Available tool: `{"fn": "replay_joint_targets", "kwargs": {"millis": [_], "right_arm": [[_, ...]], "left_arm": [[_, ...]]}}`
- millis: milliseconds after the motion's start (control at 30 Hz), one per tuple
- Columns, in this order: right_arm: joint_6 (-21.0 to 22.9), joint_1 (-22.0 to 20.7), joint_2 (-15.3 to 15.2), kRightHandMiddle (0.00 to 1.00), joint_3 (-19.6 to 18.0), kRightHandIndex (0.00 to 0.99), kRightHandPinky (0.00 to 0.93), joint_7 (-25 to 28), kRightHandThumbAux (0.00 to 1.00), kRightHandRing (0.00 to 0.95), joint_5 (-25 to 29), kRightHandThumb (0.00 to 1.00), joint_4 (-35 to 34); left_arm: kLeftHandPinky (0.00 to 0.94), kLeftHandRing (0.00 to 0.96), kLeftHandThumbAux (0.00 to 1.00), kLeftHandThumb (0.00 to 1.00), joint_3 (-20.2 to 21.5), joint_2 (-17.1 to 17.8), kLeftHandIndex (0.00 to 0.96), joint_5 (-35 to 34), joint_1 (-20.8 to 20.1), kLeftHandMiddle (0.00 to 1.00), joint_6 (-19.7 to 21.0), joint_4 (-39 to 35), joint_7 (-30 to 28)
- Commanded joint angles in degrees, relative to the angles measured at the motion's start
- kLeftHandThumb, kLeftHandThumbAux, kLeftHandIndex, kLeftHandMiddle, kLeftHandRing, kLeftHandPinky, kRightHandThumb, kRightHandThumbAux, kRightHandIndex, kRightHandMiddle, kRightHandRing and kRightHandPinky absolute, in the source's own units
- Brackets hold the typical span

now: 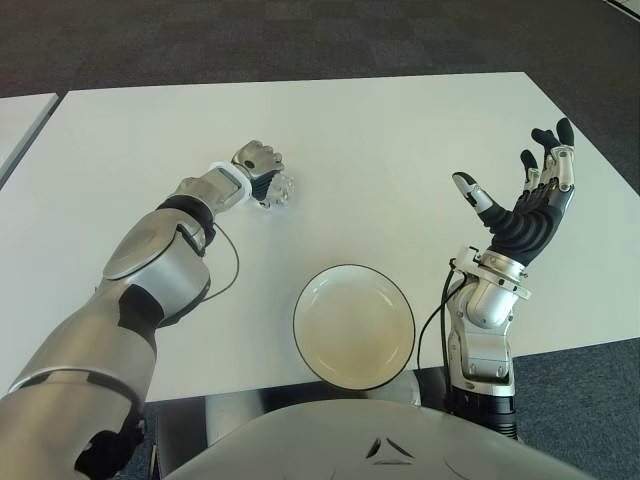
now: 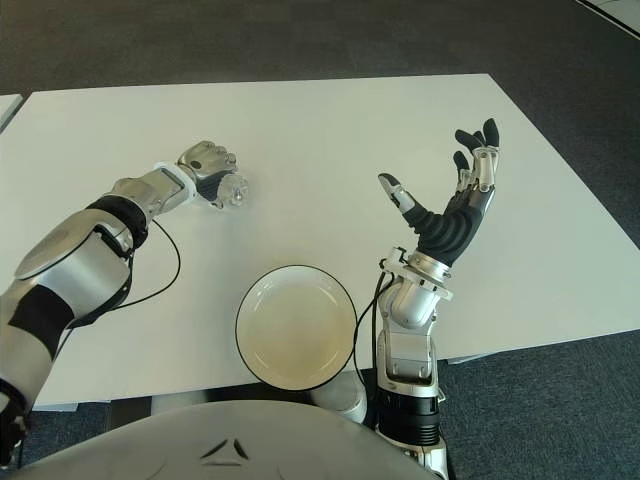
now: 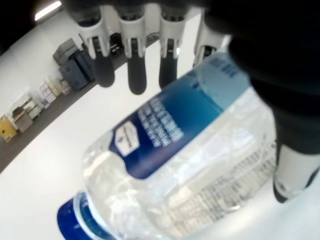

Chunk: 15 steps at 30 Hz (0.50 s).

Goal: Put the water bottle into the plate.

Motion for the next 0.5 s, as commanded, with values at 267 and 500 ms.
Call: {"fn": "replay_joint_targets", "kwargs": {"millis": [267,500], "right_arm": [[-5.6,-1.0,2.1,0.143,-1.4,0.293,0.182,1.2,0.904,0.111,4.6,0.45,3.4],[-7.6,-1.8,2.1,0.165,-2.4,0.305,0.201,1.4,0.899,0.135,5.4,0.466,5.9]], "left_arm": [[0.853,0.865,0.668,0.852,8.3,-1.3,0.398,-7.8,1.5,0.551,0.0,-0.3,-7.7],[0.848,0.864,0.669,0.852,12.8,-1.7,0.398,-11.8,2.0,0.546,0.7,-0.6,-10.6]]}}
